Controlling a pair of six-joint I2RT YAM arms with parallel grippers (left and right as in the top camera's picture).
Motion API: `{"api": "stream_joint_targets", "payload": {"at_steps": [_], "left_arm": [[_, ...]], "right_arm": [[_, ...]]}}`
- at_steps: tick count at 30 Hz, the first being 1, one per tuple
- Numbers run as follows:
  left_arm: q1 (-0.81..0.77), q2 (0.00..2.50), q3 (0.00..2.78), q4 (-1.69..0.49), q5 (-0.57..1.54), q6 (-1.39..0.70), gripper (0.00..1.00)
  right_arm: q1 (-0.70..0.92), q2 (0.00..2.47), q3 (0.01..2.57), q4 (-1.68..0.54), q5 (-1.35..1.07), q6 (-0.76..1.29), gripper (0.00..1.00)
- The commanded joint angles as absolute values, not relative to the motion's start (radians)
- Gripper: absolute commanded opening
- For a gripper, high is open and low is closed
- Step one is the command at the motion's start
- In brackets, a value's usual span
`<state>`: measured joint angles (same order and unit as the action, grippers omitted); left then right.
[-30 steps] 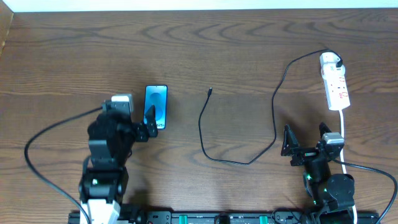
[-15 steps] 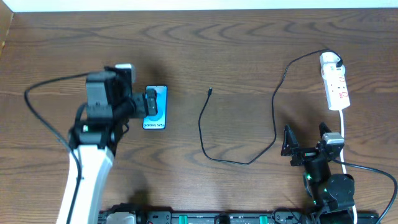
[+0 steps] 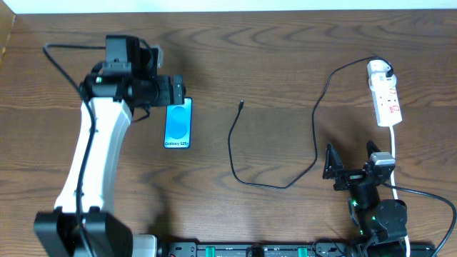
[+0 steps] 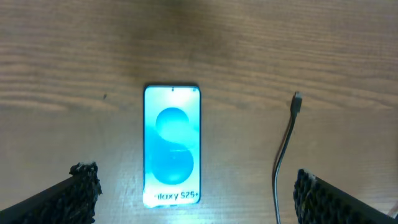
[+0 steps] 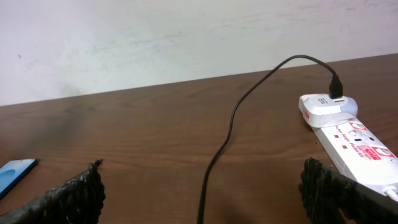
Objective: Plug charger to phone and switch on socket
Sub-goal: 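Move the left gripper over the blue phone and close on it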
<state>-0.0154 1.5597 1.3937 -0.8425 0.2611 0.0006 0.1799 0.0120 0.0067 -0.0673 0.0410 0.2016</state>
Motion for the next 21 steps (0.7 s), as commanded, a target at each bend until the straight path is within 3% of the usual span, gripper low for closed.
{"api": "stream_joint_targets", "payload": {"at_steps": [1, 21], "left_arm": [[-0.019, 1.624, 1.439, -0.844, 0.315, 0.018, 0.99], [-0.020, 1.771, 1.427, -0.820, 0.320, 0.018, 0.99]], "right_arm": [[0.183, 0.006, 0.006, -0.071, 0.043, 0.212, 0.99], [0.183, 0.006, 0.006, -0.071, 0.043, 0.212, 0.99]]}}
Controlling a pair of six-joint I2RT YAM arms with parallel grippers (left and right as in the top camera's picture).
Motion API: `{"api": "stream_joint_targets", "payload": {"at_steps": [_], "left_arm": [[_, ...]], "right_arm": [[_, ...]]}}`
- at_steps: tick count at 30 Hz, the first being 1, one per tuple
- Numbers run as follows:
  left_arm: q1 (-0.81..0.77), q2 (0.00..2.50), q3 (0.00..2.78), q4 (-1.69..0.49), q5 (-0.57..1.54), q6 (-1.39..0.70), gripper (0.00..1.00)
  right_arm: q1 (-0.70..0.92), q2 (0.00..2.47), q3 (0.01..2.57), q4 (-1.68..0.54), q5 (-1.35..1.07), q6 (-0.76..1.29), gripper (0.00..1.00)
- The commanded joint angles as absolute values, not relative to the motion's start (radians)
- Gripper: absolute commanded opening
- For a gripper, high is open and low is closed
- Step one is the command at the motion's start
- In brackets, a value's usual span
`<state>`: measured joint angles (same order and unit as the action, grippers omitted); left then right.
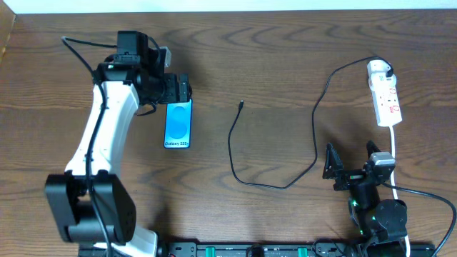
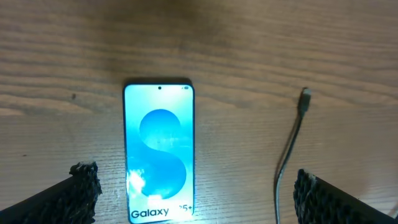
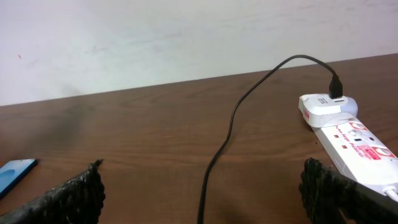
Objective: Plug charger to phone and switch on socket
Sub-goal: 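Move the left gripper over the blue phone and close on it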
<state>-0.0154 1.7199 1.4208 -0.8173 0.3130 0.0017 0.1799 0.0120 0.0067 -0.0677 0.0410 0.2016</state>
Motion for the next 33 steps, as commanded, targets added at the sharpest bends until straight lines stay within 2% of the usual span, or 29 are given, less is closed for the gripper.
{"api": "stream_joint_targets", "payload": {"at_steps": [1, 12, 21, 33], "left_arm": [[-0.020, 1.785, 1.427, -0.821, 0.317, 0.017, 0.99], [-0.078, 1.911, 1.425, -0.869, 0.129, -0.023, 0.99], [-0.090, 2.016, 1.424, -0.879, 0.130, -0.031, 0.99], [-0.090, 2.020, 1.390, -0.852, 0.126, 0.011, 0.99]], "right_arm": [[0.183, 0.006, 0.006, -0.071, 0.043, 0.212, 0.99], [0.183, 0.006, 0.006, -0.071, 0.043, 0.212, 0.99], [0.183, 0.006, 0.006, -0.071, 0.043, 0.212, 0.99], [0.183, 0.006, 0.006, -0.071, 0.043, 0.212, 0.99]]}}
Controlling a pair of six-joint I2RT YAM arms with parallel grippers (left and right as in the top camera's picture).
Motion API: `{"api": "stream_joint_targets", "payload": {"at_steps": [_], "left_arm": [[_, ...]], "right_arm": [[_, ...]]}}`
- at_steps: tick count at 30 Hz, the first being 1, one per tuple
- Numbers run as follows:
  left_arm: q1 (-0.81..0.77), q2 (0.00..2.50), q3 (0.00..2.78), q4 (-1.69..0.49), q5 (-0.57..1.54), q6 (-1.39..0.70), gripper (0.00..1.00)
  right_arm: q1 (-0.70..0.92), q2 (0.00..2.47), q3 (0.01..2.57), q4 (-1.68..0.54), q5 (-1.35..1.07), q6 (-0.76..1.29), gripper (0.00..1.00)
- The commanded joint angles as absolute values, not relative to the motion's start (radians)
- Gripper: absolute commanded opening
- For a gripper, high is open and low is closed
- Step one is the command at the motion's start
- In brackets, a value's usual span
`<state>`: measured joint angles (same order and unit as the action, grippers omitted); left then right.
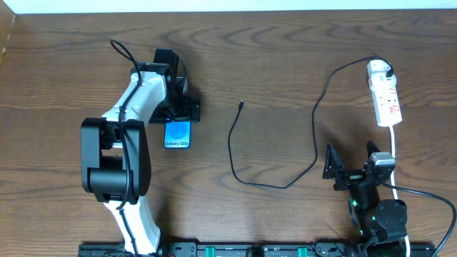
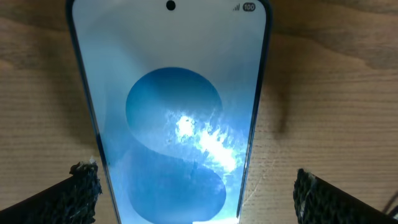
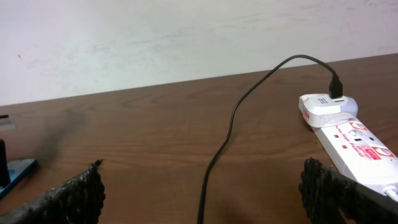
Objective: Plug charger to phone and switch on socket
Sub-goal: 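Move the left gripper over the blue phone and close on it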
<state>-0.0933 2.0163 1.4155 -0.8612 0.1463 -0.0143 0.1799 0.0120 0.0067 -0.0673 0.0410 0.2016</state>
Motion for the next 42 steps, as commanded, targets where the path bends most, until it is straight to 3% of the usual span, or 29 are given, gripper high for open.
{"api": "stream_joint_targets", "payload": {"at_steps": [1, 27, 42], "left_arm": [[-0.090, 2.020, 1.383, -0.845, 0.125, 0.011, 0.99], [-0.093, 2.020, 1.286, -0.732, 0.089, 0.010, 1.00], [-0.093, 2.020, 1.263, -0.708, 0.089, 0.003, 0.82]], "right_arm": [[0.183, 0.006, 0.006, -0.071, 0.043, 0.212, 0.99], [0.183, 0.006, 0.006, -0.071, 0.043, 0.212, 0.99], [0.183, 0.006, 0.006, -0.071, 0.043, 0.212, 0.99]]}}
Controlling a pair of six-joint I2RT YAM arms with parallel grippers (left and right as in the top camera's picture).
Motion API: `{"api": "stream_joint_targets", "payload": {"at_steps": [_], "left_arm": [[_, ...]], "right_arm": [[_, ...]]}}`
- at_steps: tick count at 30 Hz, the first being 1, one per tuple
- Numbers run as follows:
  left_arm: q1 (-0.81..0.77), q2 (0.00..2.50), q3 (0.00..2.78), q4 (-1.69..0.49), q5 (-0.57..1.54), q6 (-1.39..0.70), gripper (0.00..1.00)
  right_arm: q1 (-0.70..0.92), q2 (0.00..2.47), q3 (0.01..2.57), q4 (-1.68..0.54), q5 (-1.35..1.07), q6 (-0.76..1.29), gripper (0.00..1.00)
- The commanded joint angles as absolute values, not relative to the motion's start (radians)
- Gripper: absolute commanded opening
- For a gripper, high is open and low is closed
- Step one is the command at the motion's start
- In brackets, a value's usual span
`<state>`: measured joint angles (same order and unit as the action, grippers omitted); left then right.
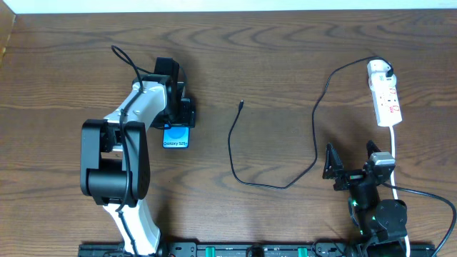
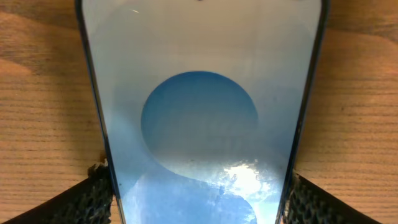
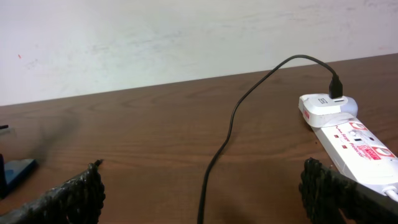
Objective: Plug charger to phone and switch on socket
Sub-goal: 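Move the left gripper over the blue phone and close on it, then lift the phone with the left gripper and tilt it upright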
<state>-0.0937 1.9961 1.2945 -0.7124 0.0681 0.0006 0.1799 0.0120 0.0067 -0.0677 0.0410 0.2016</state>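
Observation:
The phone [image 1: 177, 138], blue screen lit, lies flat at the table's left. My left gripper [image 1: 177, 118] is down over its upper half. In the left wrist view the phone [image 2: 199, 124] fills the gap, and both fingers [image 2: 99, 193] press against its long edges, so the left gripper [image 2: 198, 202] is shut on it. The black charger cable [image 1: 232, 153] lies loose mid-table, with its free plug [image 1: 242, 105] to the right of the phone. Its other end enters the white adapter [image 1: 378, 69] on the power strip [image 1: 385, 100]. My right gripper [image 1: 350, 158] rests open at front right, holding nothing.
In the right wrist view the cable [image 3: 227, 140] runs across the brown wood to the adapter [image 3: 326, 107] on the strip [image 3: 354, 146]. The phone's corner [image 3: 18, 168] shows far left, below a pale wall. The right gripper [image 3: 199, 199] straddles the cable from a distance.
My left gripper has come lower onto the phone, and its fingers have narrowed from standing off the edges to touching both sides. The right arm, cable and strip have not moved.
My left gripper hung open high above the phone, with the cable's plug in sight to the right. Then it was a little nearer, then low with the phone between open fingers. Now the fingers are against the phone's edges. The right arm stayed parked throughout.

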Motion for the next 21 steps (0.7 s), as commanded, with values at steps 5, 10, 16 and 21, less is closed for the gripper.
{"api": "stream_joint_targets", "payload": {"at_steps": [5, 10, 16, 21], "left_arm": [[-0.093, 2.011, 1.277, -0.723, 0.089, 0.003, 0.73], [-0.092, 1.977, 1.304, -0.747, 0.089, 0.003, 0.72], [-0.092, 1.913, 1.307, -0.750, 0.089, -0.002, 0.72], [-0.092, 1.869, 1.307, -0.757, 0.089, -0.025, 0.72]], "right_arm": [[0.183, 0.006, 0.006, -0.071, 0.043, 0.212, 0.99], [0.183, 0.006, 0.006, -0.071, 0.043, 0.212, 0.99], [0.183, 0.006, 0.006, -0.071, 0.043, 0.212, 0.99], [0.183, 0.006, 0.006, -0.071, 0.043, 0.212, 0.99]]}}
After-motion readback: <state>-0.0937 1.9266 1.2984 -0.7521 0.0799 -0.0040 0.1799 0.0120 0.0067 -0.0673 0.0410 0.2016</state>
